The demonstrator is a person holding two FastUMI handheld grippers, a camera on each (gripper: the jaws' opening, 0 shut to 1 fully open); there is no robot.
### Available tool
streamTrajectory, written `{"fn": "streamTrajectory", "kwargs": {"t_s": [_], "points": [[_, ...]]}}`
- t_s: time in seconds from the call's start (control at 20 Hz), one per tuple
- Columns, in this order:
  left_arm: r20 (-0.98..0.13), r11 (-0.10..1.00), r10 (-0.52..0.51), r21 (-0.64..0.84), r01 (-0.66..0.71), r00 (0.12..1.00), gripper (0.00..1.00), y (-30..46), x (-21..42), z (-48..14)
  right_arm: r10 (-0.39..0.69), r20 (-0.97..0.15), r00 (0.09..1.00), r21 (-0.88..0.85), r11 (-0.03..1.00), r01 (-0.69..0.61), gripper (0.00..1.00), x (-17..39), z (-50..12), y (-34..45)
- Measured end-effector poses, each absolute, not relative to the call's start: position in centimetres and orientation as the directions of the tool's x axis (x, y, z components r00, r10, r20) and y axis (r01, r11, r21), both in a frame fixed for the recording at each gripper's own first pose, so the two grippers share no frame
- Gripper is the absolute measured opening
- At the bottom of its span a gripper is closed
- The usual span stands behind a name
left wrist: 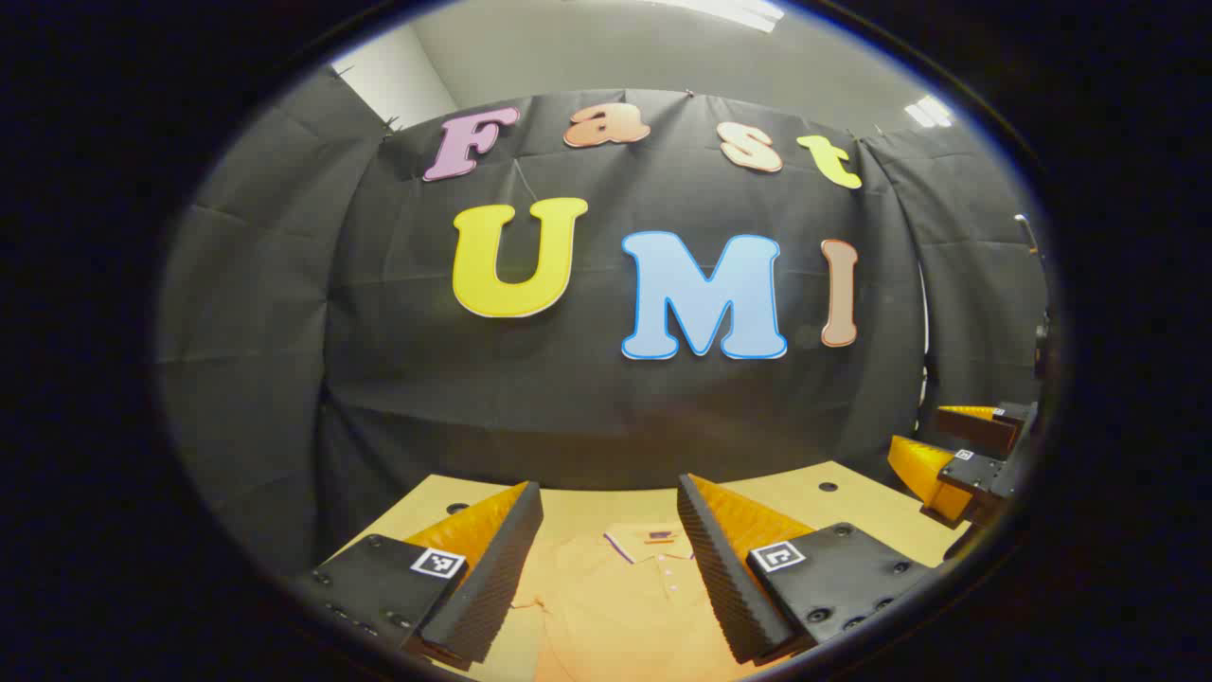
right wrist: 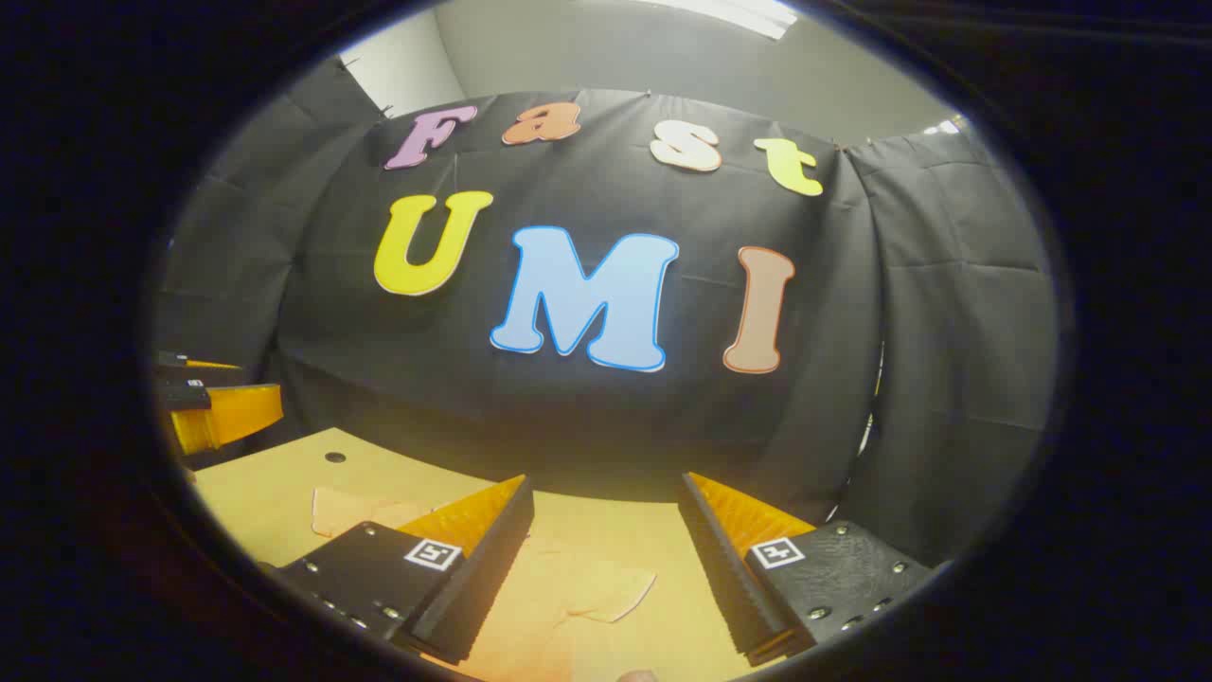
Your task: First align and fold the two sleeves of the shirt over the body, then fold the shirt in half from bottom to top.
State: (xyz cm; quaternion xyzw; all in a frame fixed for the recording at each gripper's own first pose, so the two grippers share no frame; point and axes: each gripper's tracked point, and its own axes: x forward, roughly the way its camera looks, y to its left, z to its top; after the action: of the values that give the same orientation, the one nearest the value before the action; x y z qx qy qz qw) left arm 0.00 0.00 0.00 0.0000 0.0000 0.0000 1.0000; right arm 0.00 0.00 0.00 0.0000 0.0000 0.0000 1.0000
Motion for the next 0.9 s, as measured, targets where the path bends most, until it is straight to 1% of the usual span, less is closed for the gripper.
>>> {"fn": "streamTrajectory", "kwargs": {"t_s": [0.5, 0.75, 0.8, 0.85, 0.9], "points": [[-0.026, 1.000, 0.010, -0.013, -0.011, 1.000, 0.94, 2.1, 1.0, -0.9, -0.011, -0.058, 0.998, 0.019, 1.000, 0.012, 0.95, 1.2, -1.3, 0.5], [-0.034, 0.999, 0.028, -0.028, -0.029, 0.999, 0.95, 2.9, 1.2, -1.3, -0.005, -0.104, 0.995, 0.034, 0.999, 0.008, 0.95, 2.4, -2.6, 0.8], [-0.037, 0.999, 0.032, -0.034, -0.033, 0.999, 0.94, 3.1, 1.2, -1.4, -0.004, -0.111, 0.994, 0.040, 0.999, 0.008, 0.95, 2.7, -2.9, 0.8], [-0.041, 0.998, 0.035, -0.041, -0.037, 0.999, 0.95, 3.2, 1.3, -1.6, -0.004, -0.117, 0.993, 0.048, 0.999, 0.009, 0.95, 3.2, -3.1, 0.7], [-0.046, 0.998, 0.040, -0.048, -0.042, 0.998, 0.94, 3.4, 1.4, -1.8, -0.004, -0.130, 0.991, 0.056, 0.998, 0.011, 0.95, 3.6, -3.6, 0.6]]}}
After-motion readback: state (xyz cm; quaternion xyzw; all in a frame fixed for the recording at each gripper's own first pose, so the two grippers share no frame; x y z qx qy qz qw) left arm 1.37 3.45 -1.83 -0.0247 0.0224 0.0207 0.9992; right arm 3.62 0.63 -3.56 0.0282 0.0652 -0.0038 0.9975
